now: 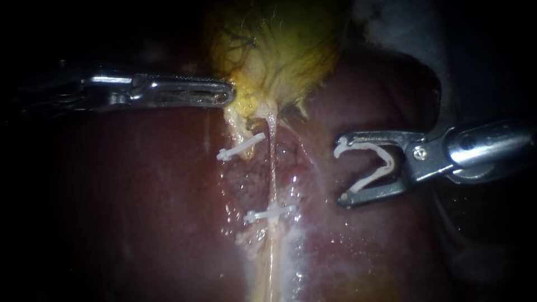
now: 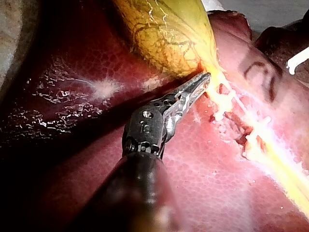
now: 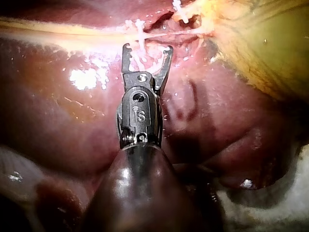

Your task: Clipping second clip right tube

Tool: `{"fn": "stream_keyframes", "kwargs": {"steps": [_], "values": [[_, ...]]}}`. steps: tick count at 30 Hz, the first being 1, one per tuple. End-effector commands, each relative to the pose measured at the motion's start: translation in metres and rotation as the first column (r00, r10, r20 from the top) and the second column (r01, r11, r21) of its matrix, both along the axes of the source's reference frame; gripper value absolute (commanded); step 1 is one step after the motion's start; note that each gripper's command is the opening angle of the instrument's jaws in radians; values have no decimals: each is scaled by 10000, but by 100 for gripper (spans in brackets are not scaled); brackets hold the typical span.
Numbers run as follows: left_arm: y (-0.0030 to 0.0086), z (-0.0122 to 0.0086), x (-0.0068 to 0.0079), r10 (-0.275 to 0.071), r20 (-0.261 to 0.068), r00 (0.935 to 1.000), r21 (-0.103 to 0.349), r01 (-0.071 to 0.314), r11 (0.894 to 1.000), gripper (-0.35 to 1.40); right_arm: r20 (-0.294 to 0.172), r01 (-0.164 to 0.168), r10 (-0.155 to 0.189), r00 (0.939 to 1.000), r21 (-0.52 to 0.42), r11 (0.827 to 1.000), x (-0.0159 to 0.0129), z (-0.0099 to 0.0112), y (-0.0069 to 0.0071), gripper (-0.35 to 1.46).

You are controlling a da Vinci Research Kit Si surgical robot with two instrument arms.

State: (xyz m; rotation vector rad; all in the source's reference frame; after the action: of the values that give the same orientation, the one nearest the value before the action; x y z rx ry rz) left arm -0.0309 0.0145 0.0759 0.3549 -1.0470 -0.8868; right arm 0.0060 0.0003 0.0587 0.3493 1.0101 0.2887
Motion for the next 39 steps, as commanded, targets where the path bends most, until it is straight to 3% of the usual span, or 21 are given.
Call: {"fn": "stream_keyframes", "kwargs": {"steps": [1,7,12,18,23,29,33,39], "values": [[1,-1,1,6,7,10000,7,-6,10000,-35,3,-2,2,10000,-3,10000,0,0,0,60],[12,-21,15,122,116,9999,150,-123,9998,-35,3,-1,1,10000,-4,10000,0,0,0,60],[25,-57,38,-188,193,9996,214,184,9996,-35,3,0,0,10000,-4,10000,0,0,0,60],[40,-96,59,-491,477,9977,-160,499,9986,-35,3,0,0,10000,-4,10000,0,0,0,60],[48,-117,66,-612,615,9962,-373,635,9973,-35,-42,64,-64,10000,40,10000,0,0,0,59],[46,-124,66,-667,645,9957,-379,693,9969,-35,-174,250,-247,9995,174,9995,3,0,1,58],[45,-124,66,-671,642,9957,-383,696,9968,-35,-528,684,-639,9966,870,9939,12,2,3,55],[43,-123,64,-685,631,9957,-397,711,9967,-35,-550,419,-303,9980,2225,9740,38,10,6,54]]}}
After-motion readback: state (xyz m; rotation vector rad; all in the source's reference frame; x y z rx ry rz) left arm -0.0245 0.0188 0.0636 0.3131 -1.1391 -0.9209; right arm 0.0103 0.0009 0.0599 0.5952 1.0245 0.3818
